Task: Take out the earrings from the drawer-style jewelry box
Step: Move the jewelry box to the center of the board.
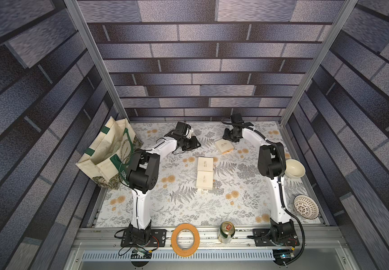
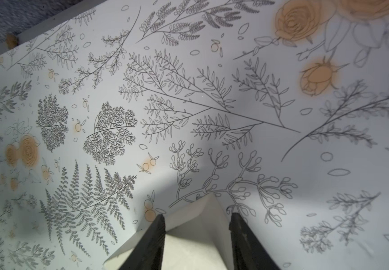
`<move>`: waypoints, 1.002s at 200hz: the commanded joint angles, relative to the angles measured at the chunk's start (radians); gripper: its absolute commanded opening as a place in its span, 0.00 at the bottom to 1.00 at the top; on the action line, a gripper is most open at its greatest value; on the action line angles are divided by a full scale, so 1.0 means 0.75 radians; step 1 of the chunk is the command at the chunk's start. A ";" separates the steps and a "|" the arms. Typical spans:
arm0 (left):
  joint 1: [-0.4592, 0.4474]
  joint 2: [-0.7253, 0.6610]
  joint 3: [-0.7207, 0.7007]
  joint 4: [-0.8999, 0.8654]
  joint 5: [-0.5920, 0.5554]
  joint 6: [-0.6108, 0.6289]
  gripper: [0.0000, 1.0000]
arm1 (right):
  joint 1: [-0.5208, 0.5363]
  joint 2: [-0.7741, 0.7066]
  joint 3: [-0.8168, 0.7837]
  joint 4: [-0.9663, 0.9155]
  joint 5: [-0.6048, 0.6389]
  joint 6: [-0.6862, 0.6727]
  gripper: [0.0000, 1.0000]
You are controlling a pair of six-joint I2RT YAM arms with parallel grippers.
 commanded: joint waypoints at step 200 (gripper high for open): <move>0.025 -0.061 -0.160 0.032 -0.007 0.014 0.32 | 0.163 0.081 0.079 -0.031 -0.607 -0.259 0.40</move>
